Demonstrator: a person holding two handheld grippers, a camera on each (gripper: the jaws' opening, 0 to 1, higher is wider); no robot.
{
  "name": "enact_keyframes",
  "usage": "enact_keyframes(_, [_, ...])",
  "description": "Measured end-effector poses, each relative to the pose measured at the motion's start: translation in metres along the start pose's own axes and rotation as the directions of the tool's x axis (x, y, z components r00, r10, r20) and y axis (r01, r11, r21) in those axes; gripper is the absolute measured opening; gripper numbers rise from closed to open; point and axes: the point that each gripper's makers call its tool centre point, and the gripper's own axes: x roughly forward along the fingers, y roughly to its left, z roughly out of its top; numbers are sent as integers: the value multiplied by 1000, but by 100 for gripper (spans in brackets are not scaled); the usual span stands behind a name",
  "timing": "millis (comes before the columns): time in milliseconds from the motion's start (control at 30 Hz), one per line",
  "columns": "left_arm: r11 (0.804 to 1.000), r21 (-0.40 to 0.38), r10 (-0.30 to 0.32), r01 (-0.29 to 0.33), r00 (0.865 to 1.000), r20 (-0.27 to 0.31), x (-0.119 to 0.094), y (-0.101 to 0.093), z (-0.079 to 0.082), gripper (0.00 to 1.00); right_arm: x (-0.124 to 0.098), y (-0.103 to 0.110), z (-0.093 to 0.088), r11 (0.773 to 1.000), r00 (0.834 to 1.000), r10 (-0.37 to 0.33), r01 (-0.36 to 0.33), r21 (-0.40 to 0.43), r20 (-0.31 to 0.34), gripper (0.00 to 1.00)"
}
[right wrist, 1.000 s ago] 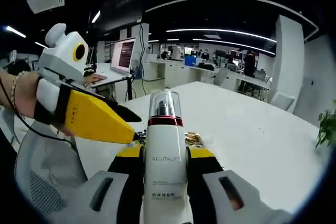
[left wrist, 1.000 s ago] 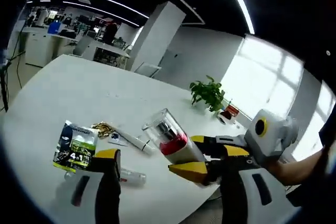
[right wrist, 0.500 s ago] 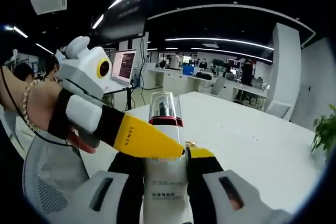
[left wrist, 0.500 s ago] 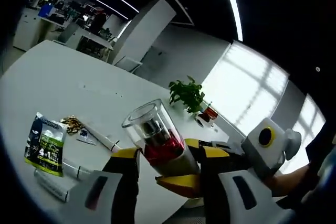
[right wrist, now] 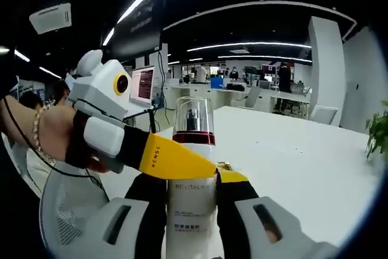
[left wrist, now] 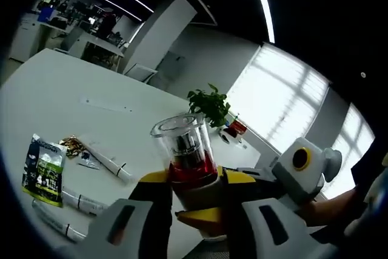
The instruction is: Arrange the skincare products in the storage area until every visible bottle or jar stands upright without overlapping.
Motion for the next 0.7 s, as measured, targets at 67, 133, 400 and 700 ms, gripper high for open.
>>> enact_keyframes(67, [998, 62, -14, 16, 999, -40, 4, -6, -2, 24, -6, 0, 1, 1000, 1000, -4, 4, -7, 0, 31])
enact_keyframes(133, [992, 121, -16, 25, 997, -76, 7, -8, -3, 23, -9, -2, 3, 1000, 1000, 11, -11, 15, 12, 30])
enact_keyframes(400, [979, 169, -92, 115, 986, -136, 13, -20, 2, 23, -21, -9, 9, 990, 991, 104, -111, 86, 78, 31])
enact_keyframes(700, [903, 284, -263, 321, 938, -225, 10, -52, 3, 23, -37, -3, -4, 928, 943, 319, -331, 169, 91, 41])
